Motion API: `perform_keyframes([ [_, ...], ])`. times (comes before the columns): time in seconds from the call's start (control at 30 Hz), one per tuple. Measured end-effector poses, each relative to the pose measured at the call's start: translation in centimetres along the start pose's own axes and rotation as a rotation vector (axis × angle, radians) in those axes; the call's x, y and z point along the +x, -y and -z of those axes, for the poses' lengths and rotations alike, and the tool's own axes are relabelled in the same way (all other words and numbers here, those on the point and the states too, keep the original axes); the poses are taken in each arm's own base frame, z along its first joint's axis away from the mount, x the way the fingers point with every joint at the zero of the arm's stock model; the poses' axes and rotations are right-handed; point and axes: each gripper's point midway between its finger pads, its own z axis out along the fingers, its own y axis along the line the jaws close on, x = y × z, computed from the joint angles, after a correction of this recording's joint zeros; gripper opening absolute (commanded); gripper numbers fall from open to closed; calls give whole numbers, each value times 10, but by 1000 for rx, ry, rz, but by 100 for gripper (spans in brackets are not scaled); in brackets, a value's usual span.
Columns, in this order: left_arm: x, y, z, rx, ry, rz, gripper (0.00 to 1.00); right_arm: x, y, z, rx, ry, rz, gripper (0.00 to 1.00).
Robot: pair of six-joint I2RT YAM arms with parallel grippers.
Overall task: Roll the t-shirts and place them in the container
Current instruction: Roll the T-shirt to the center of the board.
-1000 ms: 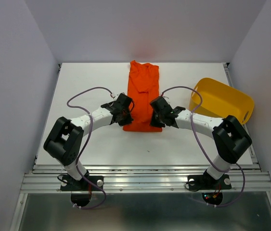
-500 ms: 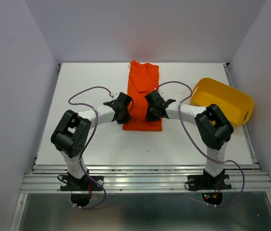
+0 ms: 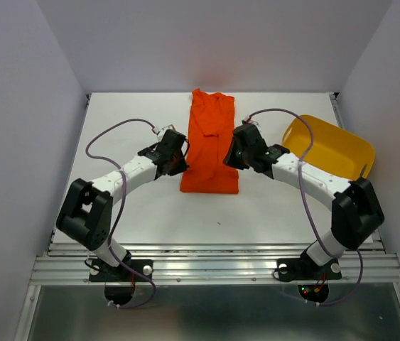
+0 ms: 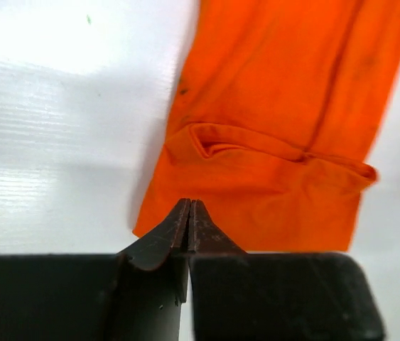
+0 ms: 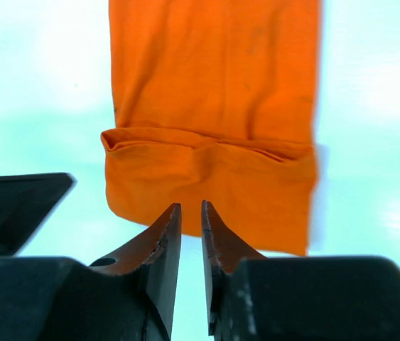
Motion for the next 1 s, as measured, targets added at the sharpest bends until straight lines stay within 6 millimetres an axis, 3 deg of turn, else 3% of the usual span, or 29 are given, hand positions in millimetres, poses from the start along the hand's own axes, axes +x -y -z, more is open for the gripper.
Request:
perform_keyframes([
  [0.07,-12,9,20,53,41,13,41,-7,9,16,-14,29,-27,38],
  [0.1,-16,13,29,87,63,23,57,-6,14,18,-13,31,-40,47],
  [0.17,-12,13,36,124,67,38,74,10,35,17,11,1,-72,55],
  [0.2,-12,12,39,129,72,41,77,22,43,15,23,-27,-82,56],
  [0.3,12,-4,30,119,21,55,76,64,67,9,53,-131,-125,56],
  [0.43,46,-28,16,80,-72,76,64,99,80,8,54,-216,-178,56],
  [0.53,52,-35,10,74,-91,92,55,106,79,8,39,-232,-210,55],
  [0.9,49,-40,-12,110,-94,149,54,106,76,-6,33,-219,-239,48],
  [1.0,51,-36,-13,136,-100,156,47,105,78,-9,44,-209,-242,46],
])
